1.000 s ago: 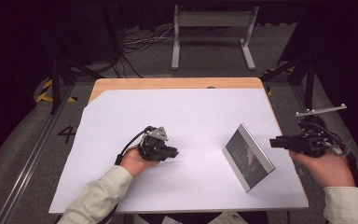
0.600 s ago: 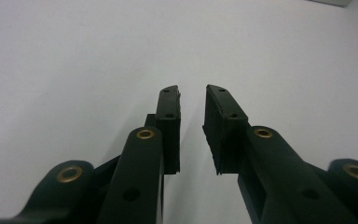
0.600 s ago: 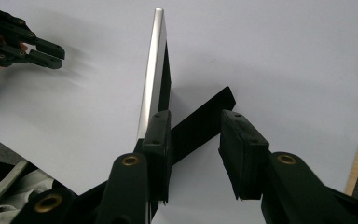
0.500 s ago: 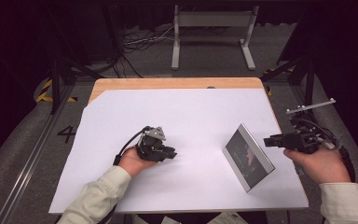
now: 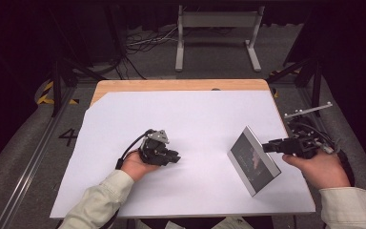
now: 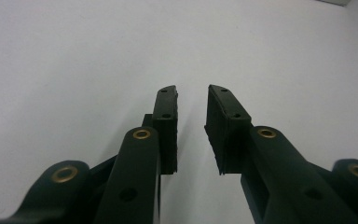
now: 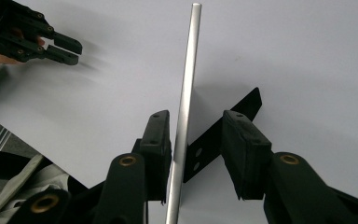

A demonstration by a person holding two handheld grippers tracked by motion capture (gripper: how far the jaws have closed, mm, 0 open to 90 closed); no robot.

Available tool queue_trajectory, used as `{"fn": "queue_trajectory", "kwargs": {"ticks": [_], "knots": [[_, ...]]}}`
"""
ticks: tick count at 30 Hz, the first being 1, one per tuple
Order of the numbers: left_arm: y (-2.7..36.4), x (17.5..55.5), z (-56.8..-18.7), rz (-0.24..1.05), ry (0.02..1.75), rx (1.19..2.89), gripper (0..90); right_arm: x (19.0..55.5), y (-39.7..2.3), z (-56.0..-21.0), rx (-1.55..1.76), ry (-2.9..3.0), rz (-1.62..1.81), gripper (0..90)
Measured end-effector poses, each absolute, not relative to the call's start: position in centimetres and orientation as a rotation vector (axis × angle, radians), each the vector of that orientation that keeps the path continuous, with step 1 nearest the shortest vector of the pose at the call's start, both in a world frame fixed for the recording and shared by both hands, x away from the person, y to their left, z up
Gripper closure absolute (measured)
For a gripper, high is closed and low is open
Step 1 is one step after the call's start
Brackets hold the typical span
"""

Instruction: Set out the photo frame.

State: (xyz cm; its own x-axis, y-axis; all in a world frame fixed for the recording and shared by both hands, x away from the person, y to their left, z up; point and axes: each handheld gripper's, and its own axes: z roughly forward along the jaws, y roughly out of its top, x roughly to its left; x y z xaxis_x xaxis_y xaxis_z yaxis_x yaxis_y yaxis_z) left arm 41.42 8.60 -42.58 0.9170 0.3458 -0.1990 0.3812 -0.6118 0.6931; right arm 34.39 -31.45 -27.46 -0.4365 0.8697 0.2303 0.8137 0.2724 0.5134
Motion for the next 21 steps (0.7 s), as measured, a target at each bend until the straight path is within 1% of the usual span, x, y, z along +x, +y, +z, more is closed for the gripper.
{"fn": "queue_trajectory", "kwargs": {"ticks": [21], "knots": [[8.7, 41.5, -42.6, -0.058, 0.530, 2.272, 73.3, 35.5, -29.9, -29.6, 1.625, 2.488, 0.812, 63.7]]}}
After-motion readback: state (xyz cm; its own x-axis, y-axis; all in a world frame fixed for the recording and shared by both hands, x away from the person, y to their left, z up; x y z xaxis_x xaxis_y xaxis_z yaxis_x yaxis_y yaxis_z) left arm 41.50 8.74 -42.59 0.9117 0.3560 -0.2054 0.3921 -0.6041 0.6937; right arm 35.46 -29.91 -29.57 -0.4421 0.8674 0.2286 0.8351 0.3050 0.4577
